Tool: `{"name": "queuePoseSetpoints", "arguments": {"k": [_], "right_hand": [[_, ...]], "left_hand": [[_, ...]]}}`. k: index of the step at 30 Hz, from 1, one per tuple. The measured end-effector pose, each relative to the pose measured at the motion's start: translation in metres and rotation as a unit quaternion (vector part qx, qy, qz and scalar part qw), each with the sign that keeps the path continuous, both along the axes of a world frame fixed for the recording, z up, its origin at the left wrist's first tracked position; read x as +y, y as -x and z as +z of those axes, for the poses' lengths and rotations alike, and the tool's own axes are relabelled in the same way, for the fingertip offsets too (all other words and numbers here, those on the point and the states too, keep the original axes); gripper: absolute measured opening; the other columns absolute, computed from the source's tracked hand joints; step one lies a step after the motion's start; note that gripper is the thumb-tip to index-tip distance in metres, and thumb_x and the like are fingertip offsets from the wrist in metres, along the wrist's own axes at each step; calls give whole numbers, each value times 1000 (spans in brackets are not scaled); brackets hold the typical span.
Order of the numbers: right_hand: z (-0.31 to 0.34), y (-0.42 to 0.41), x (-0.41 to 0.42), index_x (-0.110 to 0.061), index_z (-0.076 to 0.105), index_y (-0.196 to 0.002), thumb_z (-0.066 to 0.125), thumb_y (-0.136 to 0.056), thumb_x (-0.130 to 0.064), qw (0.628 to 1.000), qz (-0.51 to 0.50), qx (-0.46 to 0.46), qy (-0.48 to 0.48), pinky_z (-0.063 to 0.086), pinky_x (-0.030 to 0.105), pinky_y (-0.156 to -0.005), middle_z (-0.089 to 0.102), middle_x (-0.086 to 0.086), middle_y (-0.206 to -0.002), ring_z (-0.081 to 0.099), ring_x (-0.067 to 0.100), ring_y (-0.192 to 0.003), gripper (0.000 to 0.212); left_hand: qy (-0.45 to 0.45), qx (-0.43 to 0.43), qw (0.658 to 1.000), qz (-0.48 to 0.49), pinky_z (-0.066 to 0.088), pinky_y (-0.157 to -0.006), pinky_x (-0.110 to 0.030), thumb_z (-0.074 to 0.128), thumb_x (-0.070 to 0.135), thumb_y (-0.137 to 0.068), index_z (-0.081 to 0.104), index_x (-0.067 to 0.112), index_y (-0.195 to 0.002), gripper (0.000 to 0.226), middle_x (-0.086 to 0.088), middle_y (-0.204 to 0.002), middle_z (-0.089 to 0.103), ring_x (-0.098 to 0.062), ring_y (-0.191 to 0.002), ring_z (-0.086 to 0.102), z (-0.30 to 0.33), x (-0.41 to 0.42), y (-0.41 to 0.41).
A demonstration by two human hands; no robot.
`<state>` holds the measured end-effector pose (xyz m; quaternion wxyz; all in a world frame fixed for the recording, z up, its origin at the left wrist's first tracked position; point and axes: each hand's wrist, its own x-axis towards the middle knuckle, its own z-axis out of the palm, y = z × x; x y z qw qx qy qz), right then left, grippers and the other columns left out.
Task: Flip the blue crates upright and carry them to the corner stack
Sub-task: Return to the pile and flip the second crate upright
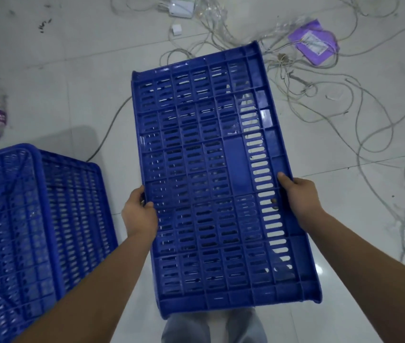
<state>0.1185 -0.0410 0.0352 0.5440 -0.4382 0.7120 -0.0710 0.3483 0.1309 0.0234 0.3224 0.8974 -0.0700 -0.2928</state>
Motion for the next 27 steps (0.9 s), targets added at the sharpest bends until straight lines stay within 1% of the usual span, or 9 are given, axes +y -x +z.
{"name": "queuePoseSetpoints", "arguments": {"k": [4,9,11,12,14,19,23,25,27], "right_hand": [[7,-21,25,11,58,-81,55,-92,-36,998,8,-51,26,41,26,-58,62,31,-78,52,22,-64,48],[23,-52,55,-18,27,-56,55,-93,-29,994,43,-70,73,22,26,-52,29,-3,-49,25,12,-47,47],[30,-58,62,-20,22,-53,55,-93,-26,993,46,-62,88,19,25,-47,25,-10,-37,21,6,-39,52],[34,-60,65,-20,21,-52,55,-93,-25,993,51,-55,94,19,23,-46,26,-9,-34,22,7,-36,53],[41,-62,69,-20,22,-51,55,-92,-24,992,61,-36,107,18,20,-42,30,-9,-32,27,8,-35,52],[55,-73,91,-14,37,-57,55,-90,-23,987,110,4,120,28,27,-47,41,-5,-50,33,9,-46,39],[52,-86,119,-15,46,-66,56,-89,-28,983,145,15,110,32,30,-49,50,-2,-59,41,13,-51,28],[49,-92,133,-16,57,-83,55,-91,-28,982,161,-5,95,41,30,-54,61,-1,-72,53,13,-60,14],[44,-101,143,-14,61,-102,54,-91,-25,979,183,-12,88,51,33,-65,67,0,-85,61,15,-72,17]], "left_hand": [[-56,-22,998,-4,45,-71,-26,39,-3,-98,46,14,-142,48,-12,-128,60,-25,-81,58,-5,15,-26],[-188,-7,977,-103,44,-54,-31,44,11,-100,17,19,-154,61,-20,-146,44,-34,-75,57,-11,26,-59],[-159,-16,978,-136,49,-94,-44,47,21,-99,5,13,-155,70,-14,-160,22,-38,-131,44,-9,22,-52],[-127,-17,980,-149,34,-113,-44,46,27,-99,3,12,-155,72,-10,-162,14,-32,-145,27,-4,17,-42],[-48,14,986,-161,14,-122,-36,41,35,-100,2,15,-155,71,-2,-164,7,-21,-151,11,11,6,-16],[90,129,972,-174,6,-119,-29,36,51,-95,7,30,-154,69,12,-163,5,-7,-150,3,55,-26,47],[59,217,961,-161,-4,-120,-42,42,72,-71,6,32,-154,98,10,-163,-7,-13,-149,-16,63,-36,59],[50,214,962,-162,3,-123,-43,60,69,-67,4,32,-155,111,6,-164,-6,-15,-151,-8,55,-30,52],[62,196,965,-162,24,-119,-44,73,57,-66,20,32,-151,104,0,-161,21,-19,-148,22,44,-21,42]]}}
